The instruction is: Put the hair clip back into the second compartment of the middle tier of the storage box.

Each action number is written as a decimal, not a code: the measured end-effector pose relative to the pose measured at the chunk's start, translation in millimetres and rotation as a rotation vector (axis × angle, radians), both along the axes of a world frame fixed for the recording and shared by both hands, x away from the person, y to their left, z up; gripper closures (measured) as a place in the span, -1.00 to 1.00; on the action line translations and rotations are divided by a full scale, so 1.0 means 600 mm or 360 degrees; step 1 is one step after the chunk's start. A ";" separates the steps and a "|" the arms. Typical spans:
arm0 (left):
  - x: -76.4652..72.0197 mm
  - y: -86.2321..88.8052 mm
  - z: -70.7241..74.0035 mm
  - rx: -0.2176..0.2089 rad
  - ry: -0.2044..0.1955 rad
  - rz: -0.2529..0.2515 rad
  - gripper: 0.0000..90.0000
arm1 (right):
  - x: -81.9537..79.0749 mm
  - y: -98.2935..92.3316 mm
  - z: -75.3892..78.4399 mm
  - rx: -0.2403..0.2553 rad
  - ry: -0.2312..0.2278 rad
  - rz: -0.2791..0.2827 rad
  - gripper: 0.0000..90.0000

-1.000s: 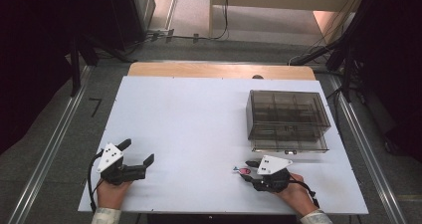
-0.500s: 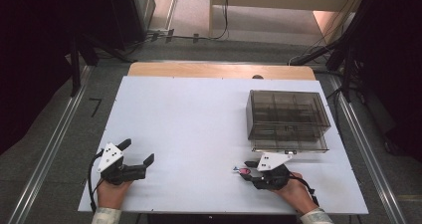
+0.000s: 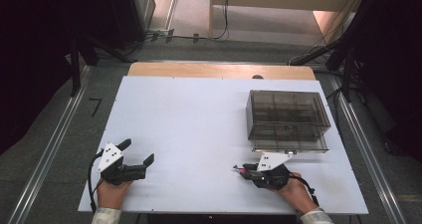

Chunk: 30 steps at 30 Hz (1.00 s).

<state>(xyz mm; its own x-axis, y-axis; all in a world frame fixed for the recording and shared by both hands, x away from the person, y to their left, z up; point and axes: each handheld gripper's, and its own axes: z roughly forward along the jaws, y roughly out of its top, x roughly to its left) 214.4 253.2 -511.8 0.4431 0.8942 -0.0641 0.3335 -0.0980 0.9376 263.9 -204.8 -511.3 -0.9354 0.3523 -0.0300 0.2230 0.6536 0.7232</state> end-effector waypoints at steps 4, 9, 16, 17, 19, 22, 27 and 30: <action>0.000 0.000 0.000 -0.0001 0.0000 -0.0004 -0.96 | 0.003 -0.002 0.000 0.0019 0.0027 -0.0006 0.49; 0.000 0.000 0.000 -0.0003 0.0000 -0.0003 -0.96 | 0.004 -0.004 0.001 0.0044 0.0040 -0.0022 0.51; 0.000 0.000 0.000 -0.0003 -0.0003 -0.0003 -0.96 | 0.004 -0.009 0.004 0.0115 0.0019 -0.0030 0.75; 0.000 0.000 0.000 -0.0003 -0.0003 -0.0003 -0.96 | 0.004 -0.010 0.004 0.0120 -0.0002 -0.0046 0.81; 0.000 0.000 0.000 -0.0003 -0.0003 -0.0002 -0.96 | 0.006 -0.011 0.004 0.0122 -0.0012 -0.0064 0.84; 0.000 0.000 0.000 -0.0004 -0.0003 -0.0003 -0.96 | 0.007 -0.009 0.003 0.0100 -0.0016 -0.0089 0.87; 0.000 0.000 0.000 -0.0004 -0.0003 -0.0003 -0.96 | 0.006 -0.009 0.003 0.0096 -0.0037 -0.0088 0.88; 0.000 0.000 0.000 -0.0003 -0.0004 -0.0004 -0.96 | 0.004 -0.009 0.004 0.0098 -0.0044 -0.0091 0.88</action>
